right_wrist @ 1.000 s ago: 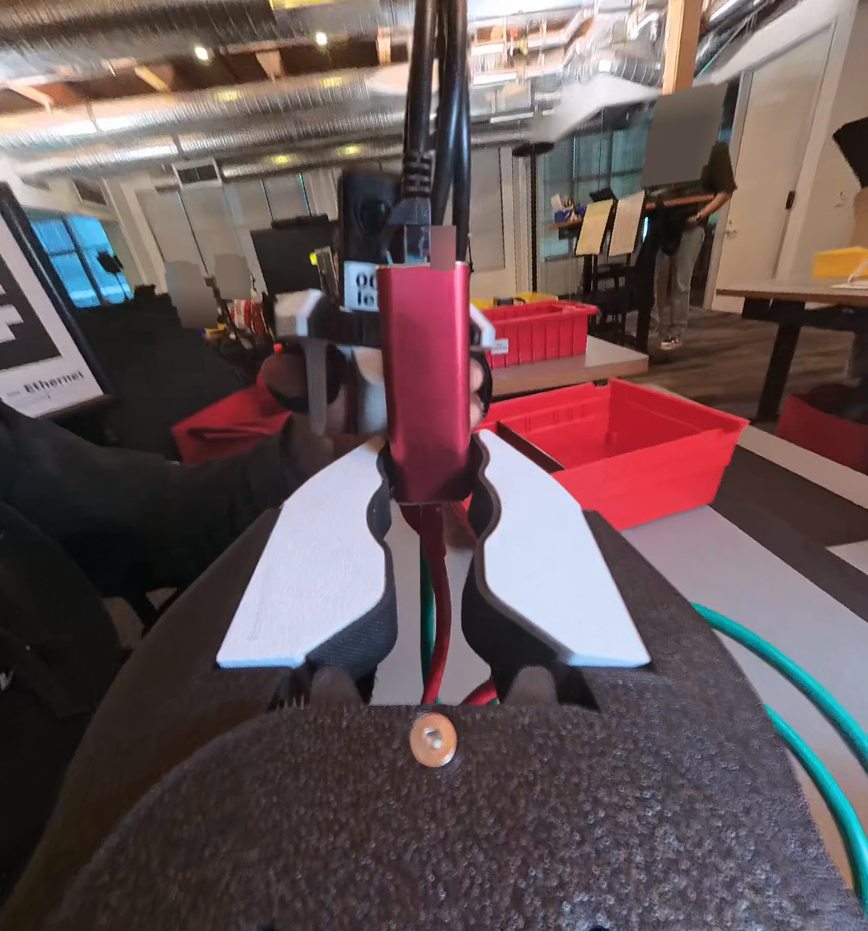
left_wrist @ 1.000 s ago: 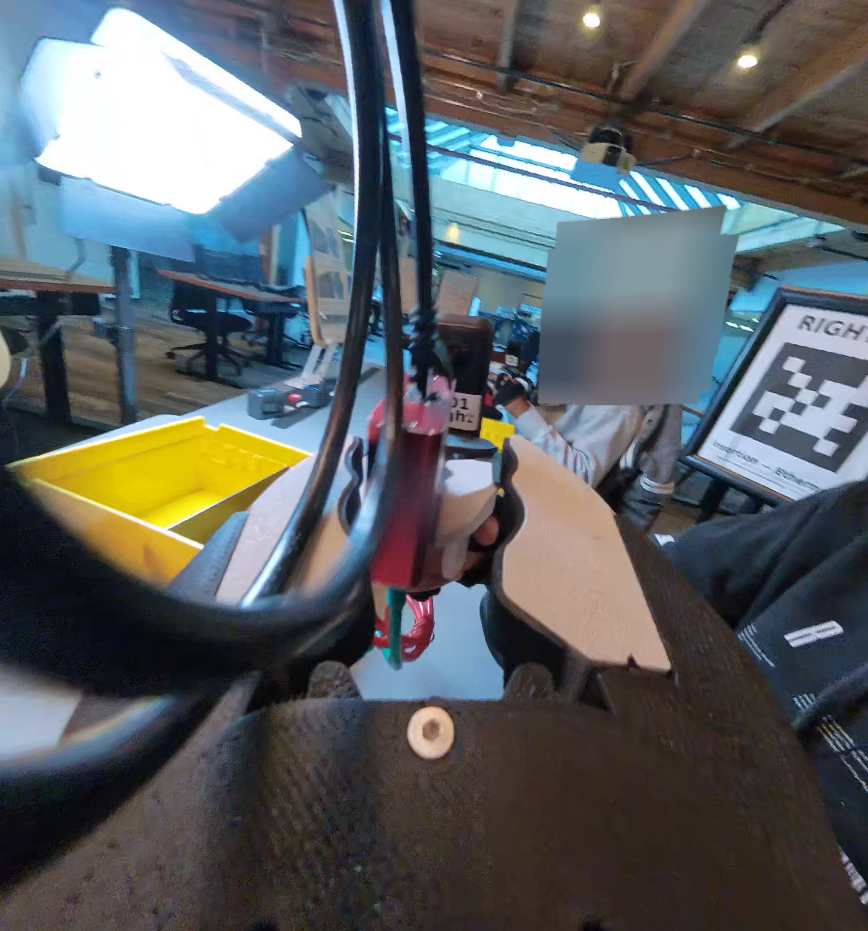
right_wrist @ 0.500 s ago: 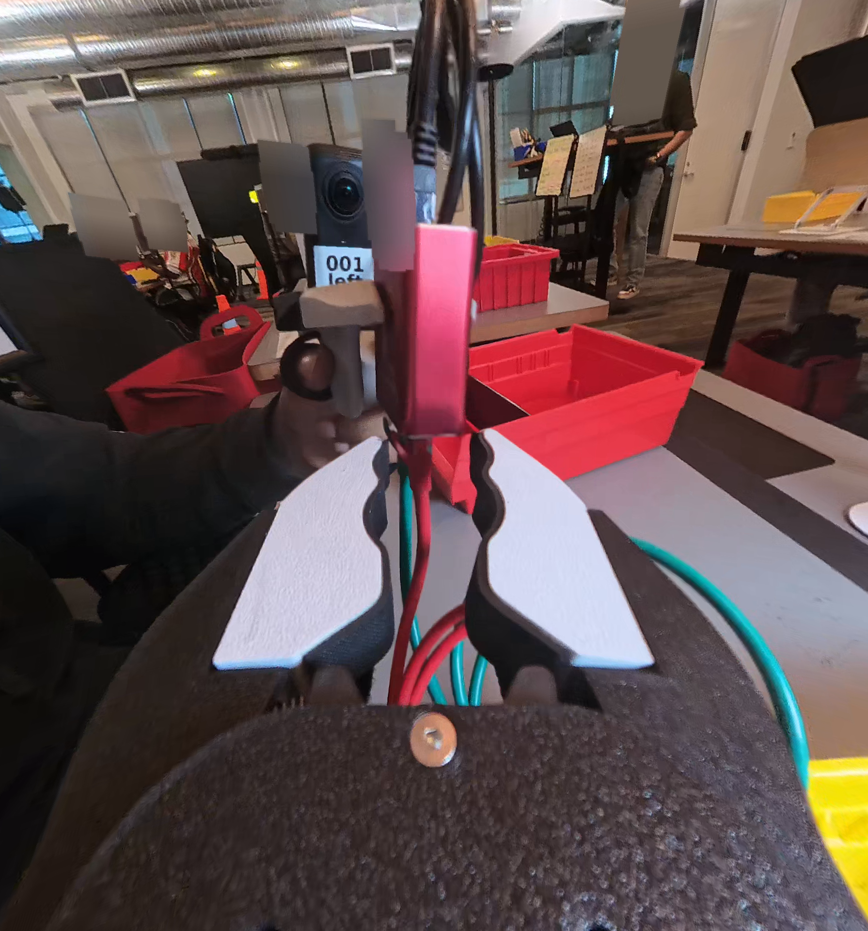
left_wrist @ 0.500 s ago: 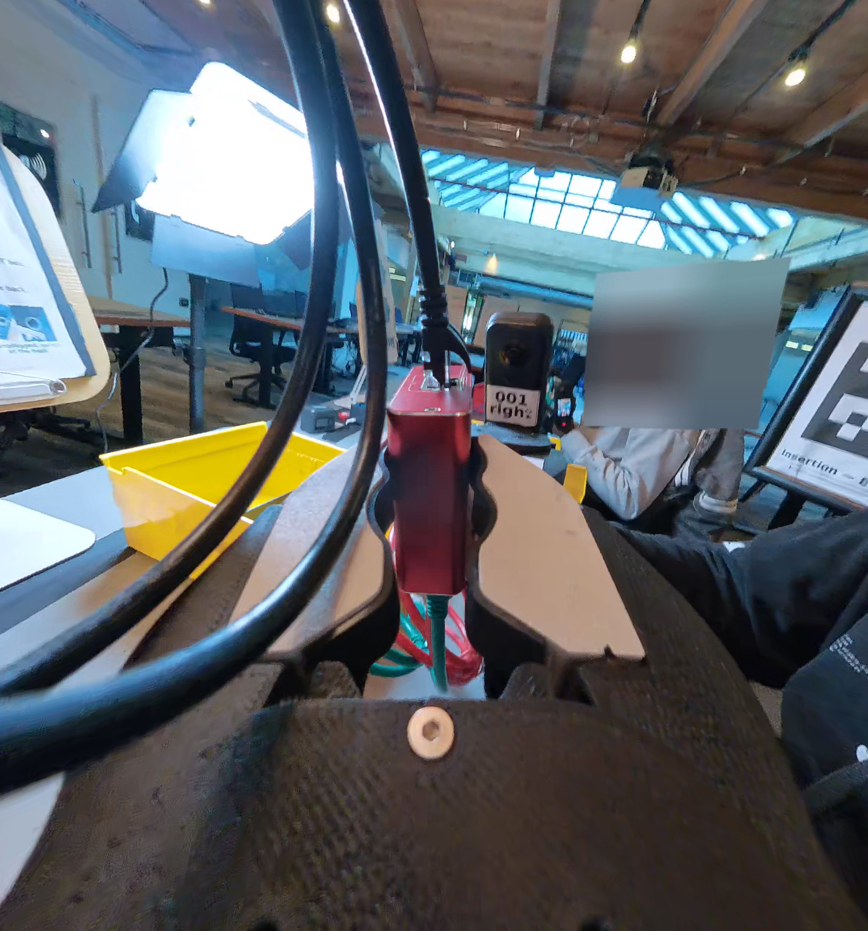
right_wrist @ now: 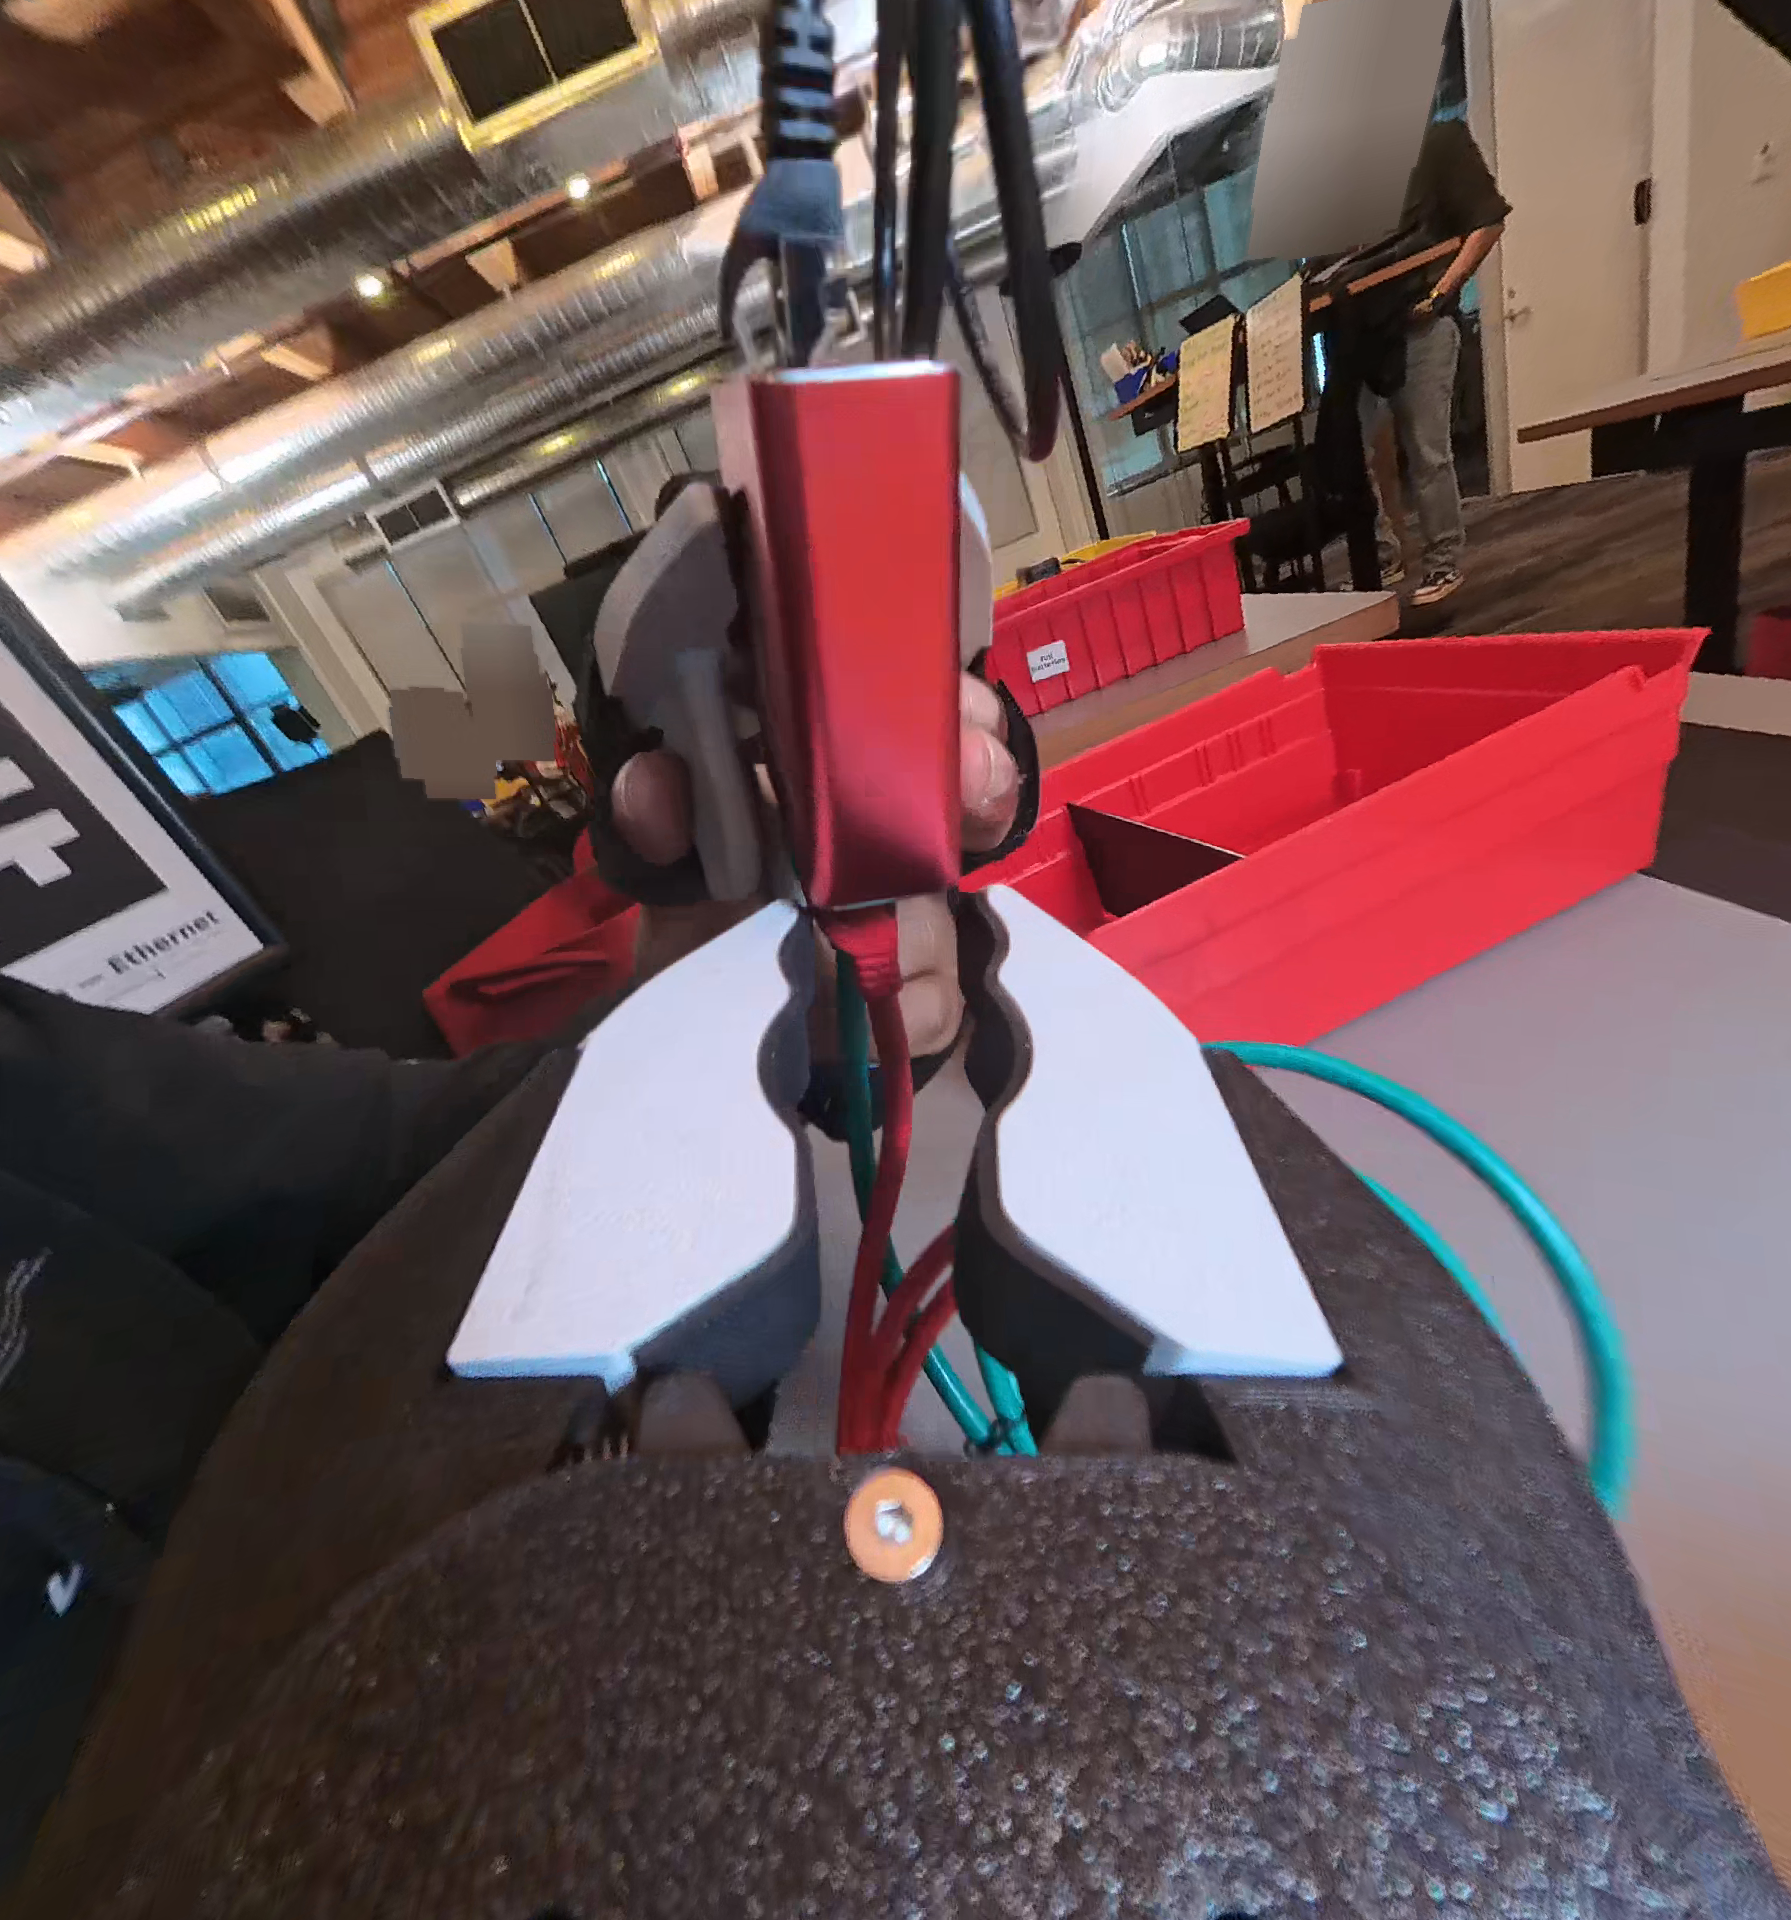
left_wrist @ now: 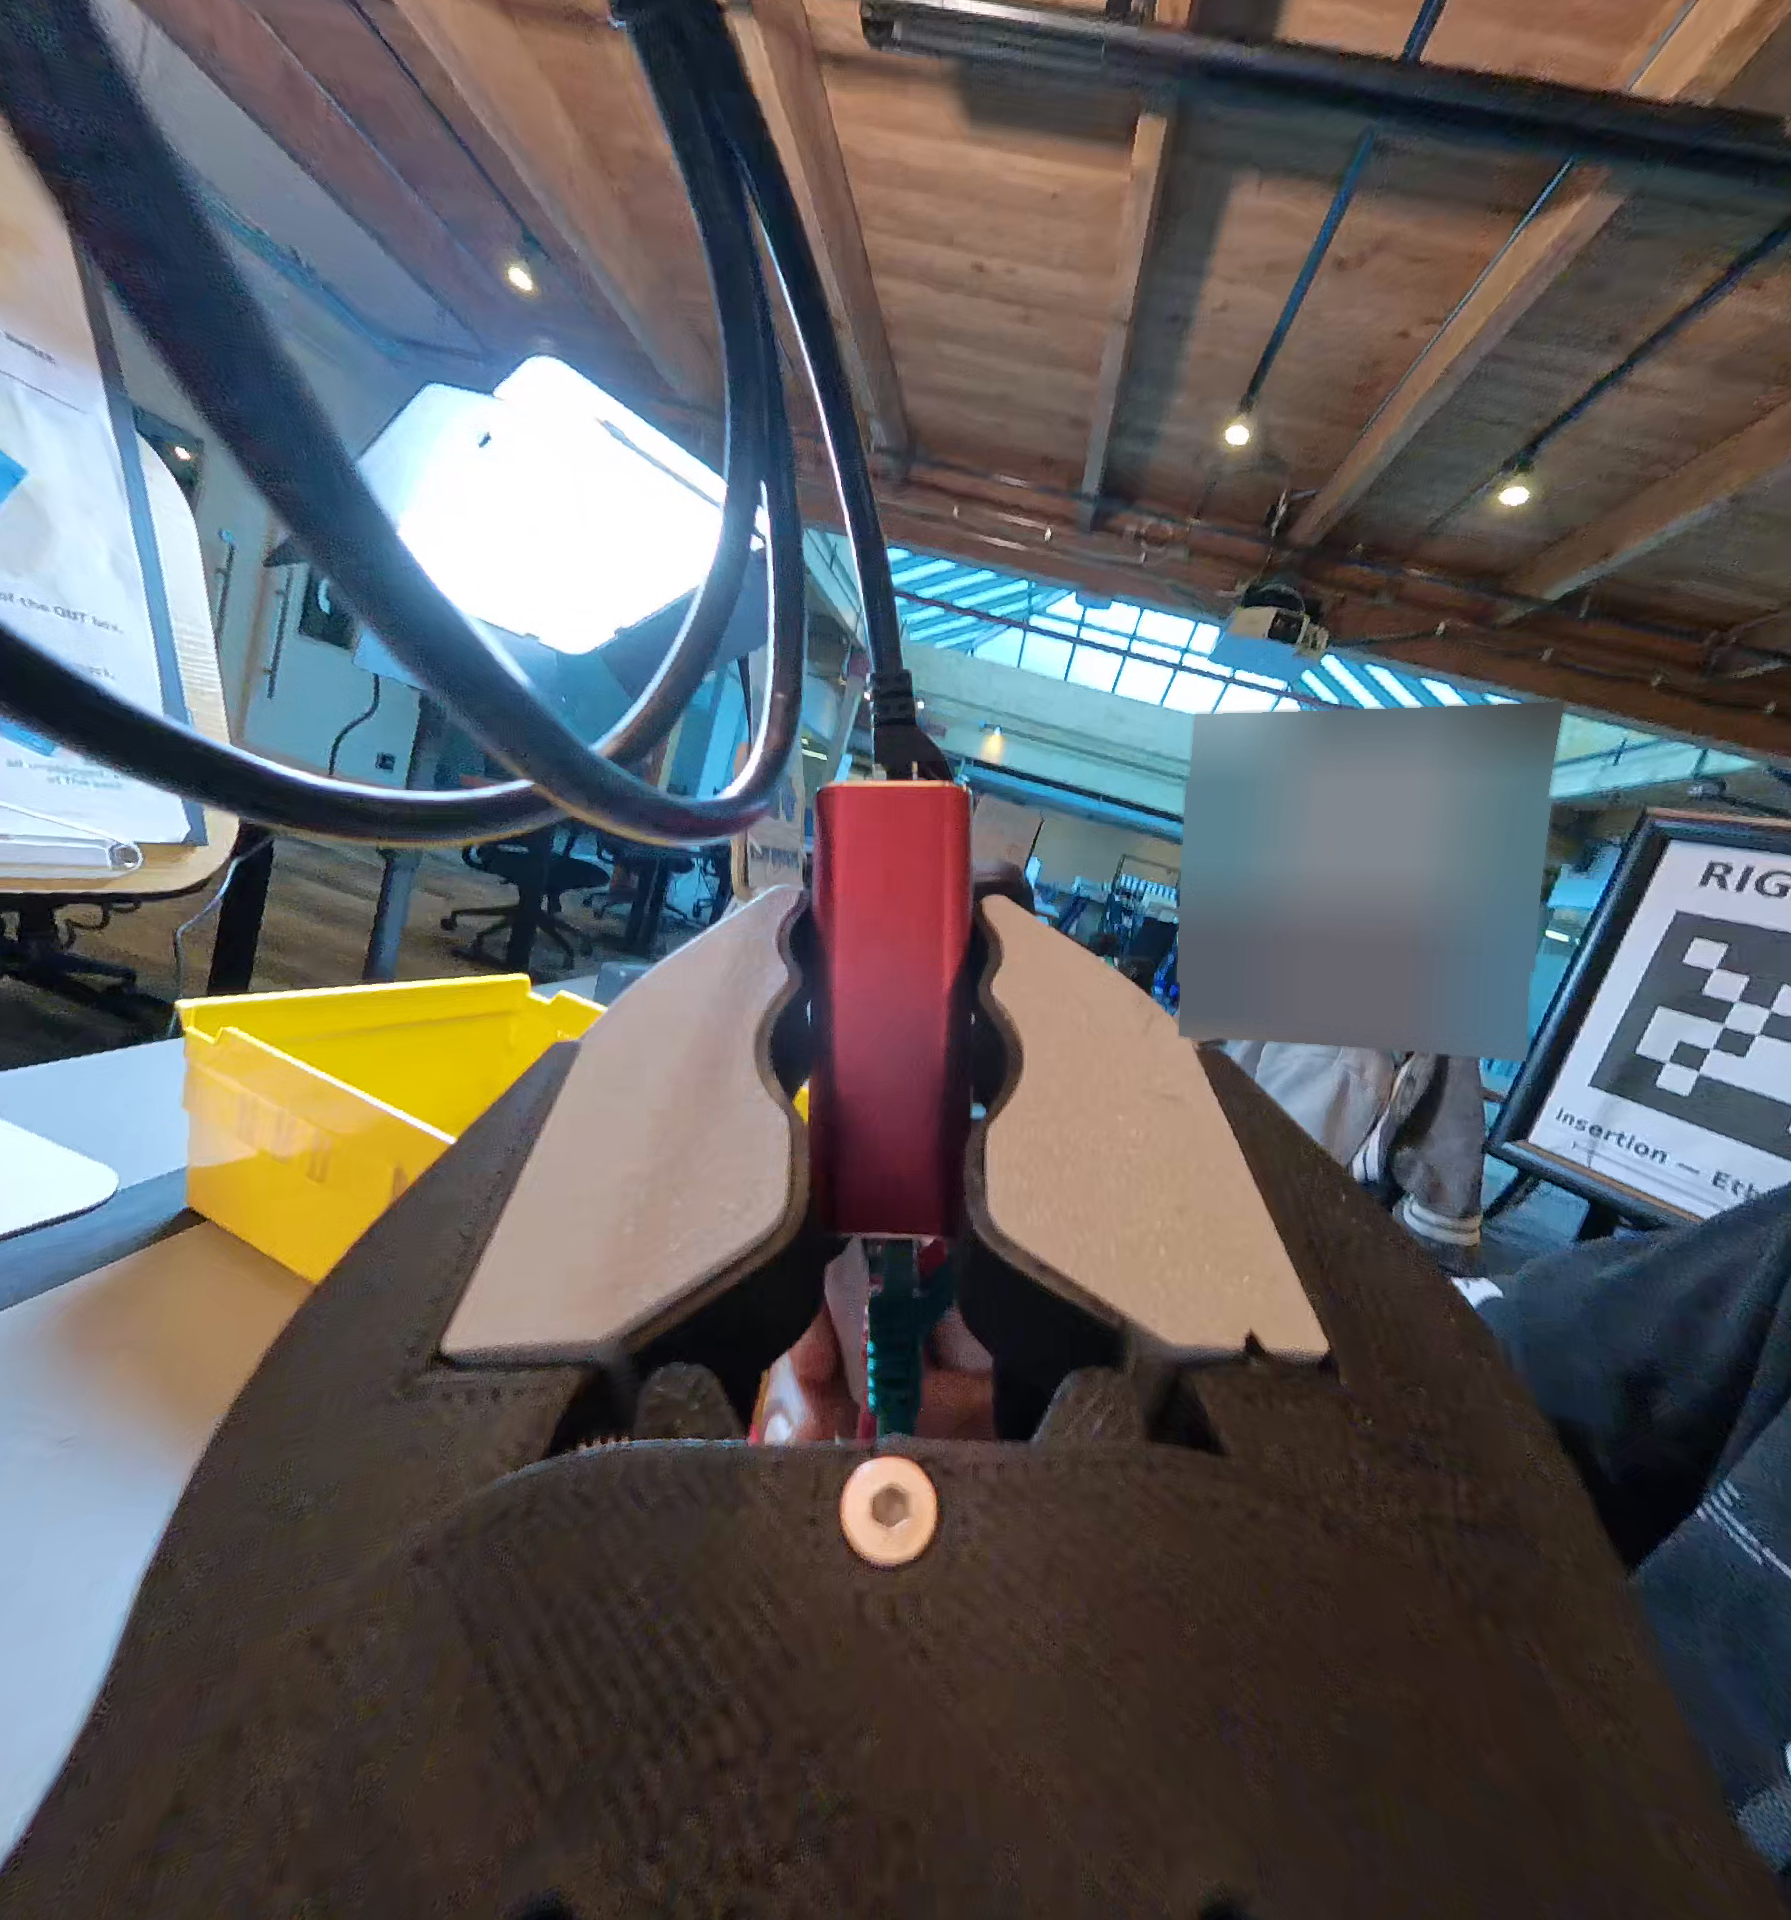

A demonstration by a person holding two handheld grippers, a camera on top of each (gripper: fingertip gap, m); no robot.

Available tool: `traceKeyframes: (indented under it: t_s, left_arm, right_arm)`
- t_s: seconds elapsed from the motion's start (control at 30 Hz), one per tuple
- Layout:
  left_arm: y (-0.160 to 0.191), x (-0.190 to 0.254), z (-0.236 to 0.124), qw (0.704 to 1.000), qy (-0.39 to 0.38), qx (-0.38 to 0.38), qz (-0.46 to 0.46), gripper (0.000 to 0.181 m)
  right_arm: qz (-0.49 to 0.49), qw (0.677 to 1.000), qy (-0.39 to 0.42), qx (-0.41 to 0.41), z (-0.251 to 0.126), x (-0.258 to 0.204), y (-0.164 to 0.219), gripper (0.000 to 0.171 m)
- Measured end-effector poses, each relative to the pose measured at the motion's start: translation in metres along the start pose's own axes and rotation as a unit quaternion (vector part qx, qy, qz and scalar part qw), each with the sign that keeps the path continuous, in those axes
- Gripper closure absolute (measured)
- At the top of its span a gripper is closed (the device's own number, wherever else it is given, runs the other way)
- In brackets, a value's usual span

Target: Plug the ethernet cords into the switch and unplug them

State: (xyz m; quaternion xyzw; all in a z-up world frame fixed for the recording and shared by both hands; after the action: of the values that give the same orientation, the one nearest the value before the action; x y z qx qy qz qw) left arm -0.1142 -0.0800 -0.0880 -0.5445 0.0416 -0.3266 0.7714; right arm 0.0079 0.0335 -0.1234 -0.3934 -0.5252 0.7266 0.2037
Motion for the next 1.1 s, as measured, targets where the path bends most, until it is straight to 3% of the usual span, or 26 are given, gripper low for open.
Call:
traceKeyframes:
  t_s: [0.27,0.43,0.5,1.1]
  left_arm:
    - [0.002,-0.001,-0.002,1.000,0.002,0.019,0.000,0.155]
    - [0.001,-0.005,-0.003,0.995,0.030,-0.098,0.005,0.143]
    - [0.005,-0.005,-0.004,0.991,0.016,-0.130,0.030,0.151]
    - [0.015,0.010,-0.010,0.977,-0.029,-0.096,0.186,0.154]
  right_arm:
    - [-0.007,1.000,-0.008,0.027,-0.004,-0.004,-0.005,0.155]
    - [-0.074,0.994,0.036,-0.071,-0.012,-0.004,-0.012,0.156]
    - [-0.087,0.990,0.045,-0.099,-0.013,-0.006,-0.012,0.156]
    - [-0.032,0.989,0.056,-0.131,-0.007,0.003,-0.007,0.155]
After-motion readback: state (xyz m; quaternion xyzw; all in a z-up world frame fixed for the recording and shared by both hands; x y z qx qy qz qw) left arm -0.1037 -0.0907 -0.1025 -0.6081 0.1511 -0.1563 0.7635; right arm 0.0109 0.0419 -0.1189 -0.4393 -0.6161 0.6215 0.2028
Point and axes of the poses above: each gripper's, where its closed fingertips meet, z out along the fingers, y out of its underside, x = y × z across the jaws, the point moved 10 cm from there along -z, back along the fingers, and after that the axes turned 2 degrees about -y, right-handed, at the moved point
